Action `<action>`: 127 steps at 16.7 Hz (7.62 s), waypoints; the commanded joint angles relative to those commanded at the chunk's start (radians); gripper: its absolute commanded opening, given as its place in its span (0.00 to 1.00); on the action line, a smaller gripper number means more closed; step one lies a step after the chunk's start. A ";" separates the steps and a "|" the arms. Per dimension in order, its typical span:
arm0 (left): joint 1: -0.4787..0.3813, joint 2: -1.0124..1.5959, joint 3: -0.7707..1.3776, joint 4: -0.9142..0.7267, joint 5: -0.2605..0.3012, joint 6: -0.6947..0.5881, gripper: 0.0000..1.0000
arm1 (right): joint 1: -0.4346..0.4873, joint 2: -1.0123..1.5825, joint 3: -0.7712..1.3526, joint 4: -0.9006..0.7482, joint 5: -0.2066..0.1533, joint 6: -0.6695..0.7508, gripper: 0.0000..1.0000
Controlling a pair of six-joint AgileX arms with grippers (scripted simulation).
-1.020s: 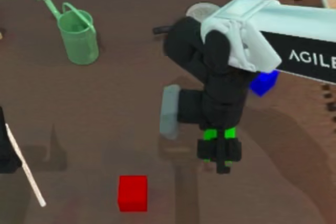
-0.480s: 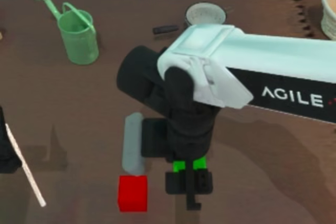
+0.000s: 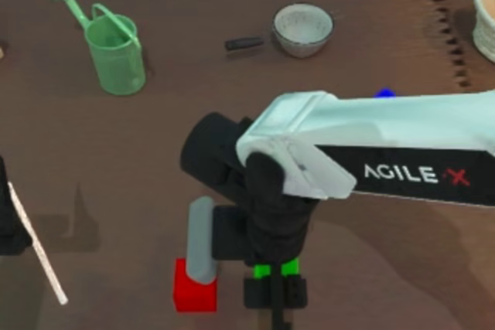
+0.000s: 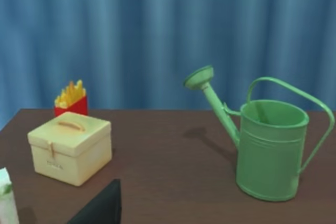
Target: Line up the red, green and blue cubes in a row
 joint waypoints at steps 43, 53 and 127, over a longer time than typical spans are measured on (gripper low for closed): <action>0.000 0.000 0.000 0.000 0.000 0.000 1.00 | -0.030 -0.035 0.182 -0.241 0.002 0.004 1.00; 0.000 0.000 0.000 0.000 0.000 0.000 1.00 | -0.513 0.358 0.811 -0.462 0.010 0.157 1.00; 0.000 0.000 0.000 0.000 0.000 0.000 1.00 | -0.295 -0.057 0.163 -0.255 0.016 1.076 0.00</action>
